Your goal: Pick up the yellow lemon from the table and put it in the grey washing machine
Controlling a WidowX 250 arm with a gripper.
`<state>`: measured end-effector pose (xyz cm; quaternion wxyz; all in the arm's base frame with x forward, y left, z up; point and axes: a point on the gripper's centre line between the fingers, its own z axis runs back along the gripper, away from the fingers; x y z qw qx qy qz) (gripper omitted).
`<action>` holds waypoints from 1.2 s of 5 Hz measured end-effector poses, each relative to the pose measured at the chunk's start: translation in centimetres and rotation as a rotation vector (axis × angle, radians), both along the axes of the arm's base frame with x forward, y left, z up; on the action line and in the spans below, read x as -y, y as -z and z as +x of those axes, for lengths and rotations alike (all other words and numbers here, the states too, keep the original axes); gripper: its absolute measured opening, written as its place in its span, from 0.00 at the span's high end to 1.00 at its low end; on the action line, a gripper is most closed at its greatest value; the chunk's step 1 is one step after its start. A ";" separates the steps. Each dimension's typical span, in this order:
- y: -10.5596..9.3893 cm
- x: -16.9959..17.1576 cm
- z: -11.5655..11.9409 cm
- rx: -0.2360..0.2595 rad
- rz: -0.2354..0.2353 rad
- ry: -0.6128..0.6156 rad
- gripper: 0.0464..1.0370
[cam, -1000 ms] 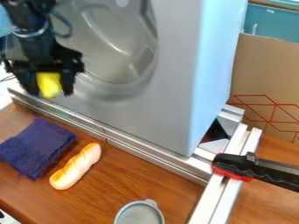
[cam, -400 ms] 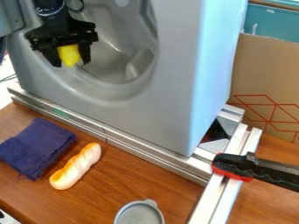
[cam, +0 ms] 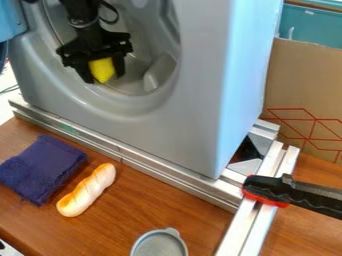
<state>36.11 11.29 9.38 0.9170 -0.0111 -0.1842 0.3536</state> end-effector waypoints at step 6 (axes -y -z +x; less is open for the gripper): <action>0.4 2.0 0.9 0.158 -0.145 -0.147 0.05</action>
